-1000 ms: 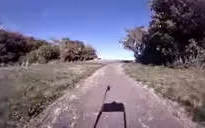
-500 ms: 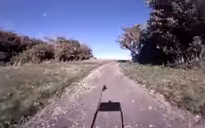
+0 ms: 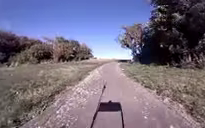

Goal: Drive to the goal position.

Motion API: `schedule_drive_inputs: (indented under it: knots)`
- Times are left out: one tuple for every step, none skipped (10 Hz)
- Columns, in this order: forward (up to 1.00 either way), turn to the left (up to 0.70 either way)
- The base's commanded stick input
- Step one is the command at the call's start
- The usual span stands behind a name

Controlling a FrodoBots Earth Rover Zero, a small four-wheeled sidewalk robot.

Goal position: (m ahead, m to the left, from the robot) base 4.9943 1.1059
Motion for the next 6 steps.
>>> schedule_drive_inputs:
  knots:
    - [1.00, 0.01]
    - [1.00, 0.01]
    - [1.00, 0.01]
    - [1.00, 0.01]
    - [1.00, 0.01]
    - [1.00, 0.01]
